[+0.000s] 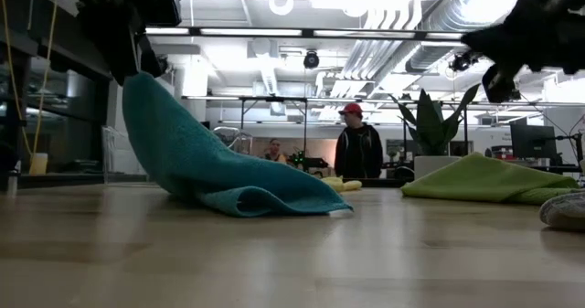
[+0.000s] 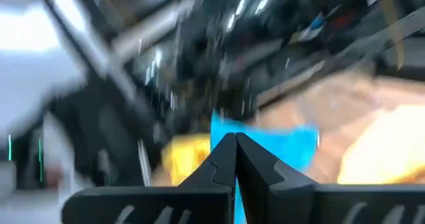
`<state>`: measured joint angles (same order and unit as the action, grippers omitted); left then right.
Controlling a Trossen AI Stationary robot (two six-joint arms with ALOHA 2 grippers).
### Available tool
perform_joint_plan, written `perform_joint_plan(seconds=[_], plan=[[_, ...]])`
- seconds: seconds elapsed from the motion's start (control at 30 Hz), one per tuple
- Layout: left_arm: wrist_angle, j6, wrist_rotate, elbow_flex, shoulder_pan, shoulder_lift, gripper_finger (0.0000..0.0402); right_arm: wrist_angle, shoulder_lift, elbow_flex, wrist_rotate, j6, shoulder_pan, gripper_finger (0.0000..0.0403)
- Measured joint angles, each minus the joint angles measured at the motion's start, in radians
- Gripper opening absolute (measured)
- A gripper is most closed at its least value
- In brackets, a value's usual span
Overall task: Fold microfiber towels
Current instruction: Fold the blue towel
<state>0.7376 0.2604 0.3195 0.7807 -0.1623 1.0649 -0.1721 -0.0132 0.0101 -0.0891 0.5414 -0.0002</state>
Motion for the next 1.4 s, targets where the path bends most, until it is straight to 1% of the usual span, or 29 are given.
perform_joint_plan(seconds=[0.13, 0.23, 0.27, 0.3, 0.37, 0.47, 0.57, 0.63, 0.7, 0.8, 0.9, 1.03, 1.13, 1.2, 1.27, 1.33, 1.4], plan=[[0.0, 0.002, 0.0, 0.0, 0.0, 0.0, 0.0, -0.186, 0.0, 0.0, -0.168, 0.129, 0.0, 0.0], [0.0, 0.002, 0.0, 0.0, 0.0, 0.0, 0.0, -0.297, -0.016, 0.0, -0.342, 0.227, 0.0, 0.0], [0.0, 0.002, 0.0, 0.0, 0.0, 0.0, 0.0, -0.327, -0.032, 0.0, -0.371, 0.255, 0.0, 0.0], [-0.001, 0.002, 0.0, 0.0, 0.0, 0.0, 0.0, -0.354, -0.054, 0.0, -0.372, 0.266, 0.0, 0.0], [-0.001, 0.002, 0.0, 0.0, 0.0, 0.0, 0.0, -0.403, -0.123, 0.0, -0.311, 0.267, 0.0, 0.0], [-0.001, 0.009, 0.0, 0.0, 0.0, 0.0, 0.0, -0.508, -0.273, 0.012, -0.225, 0.286, 0.001, 0.0], [-0.001, 0.01, 0.0, 0.0, 0.0, 0.0, 0.0, -0.55, -0.449, 0.086, -0.143, 0.278, 0.001, 0.0], [-0.001, 0.01, 0.0, 0.0, 0.0, 0.0, 0.0, -0.543, -0.571, 0.157, -0.064, 0.263, 0.001, 0.0], [-0.001, 0.01, 0.0, 0.0, 0.0, 0.0, 0.0, -0.504, -0.689, 0.236, 0.018, 0.245, 0.001, 0.0], [-0.001, 0.01, 0.0, 0.0, 0.0, 0.0, 0.0, -0.397, -0.847, 0.351, 0.121, 0.196, 0.001, 0.0], [-0.001, 0.01, 0.0, 0.0, 0.0, 0.0, 0.0, -0.272, -0.982, 0.466, 0.185, 0.138, 0.001, 0.0], [-0.001, 0.008, 0.0, 0.0, 0.0, 0.0, 0.0, -0.033, -1.138, 0.6, 0.283, 0.138, 0.006, 0.0], [-0.001, 0.009, 0.0, 0.0, 0.0, 0.0, 0.0, 0.076, -1.246, 0.672, 0.327, 0.116, 0.034, 0.0005], [-0.001, 0.007, 0.0, 0.0, 0.0, 0.001, 0.0, 0.101, -1.314, 0.697, 0.358, 0.107, 0.062, 0.0018], [-0.001, 0.007, 0.0, 0.0, 0.0, 0.001, 0.0, 0.101, -1.384, 0.718, 0.375, 0.102, 0.096, 0.0041], [-0.001, 0.007, 0.0, 0.0, 0.0, 0.001, 0.0, 0.102, -1.449, 0.737, 0.376, 0.065, 0.131, 0.0069], [0.0, 0.007, 0.0, 0.0, 0.0, 0.001, 0.0, 0.102, -1.514, 0.758, 0.349, 0.009, 0.165, 0.0098]])
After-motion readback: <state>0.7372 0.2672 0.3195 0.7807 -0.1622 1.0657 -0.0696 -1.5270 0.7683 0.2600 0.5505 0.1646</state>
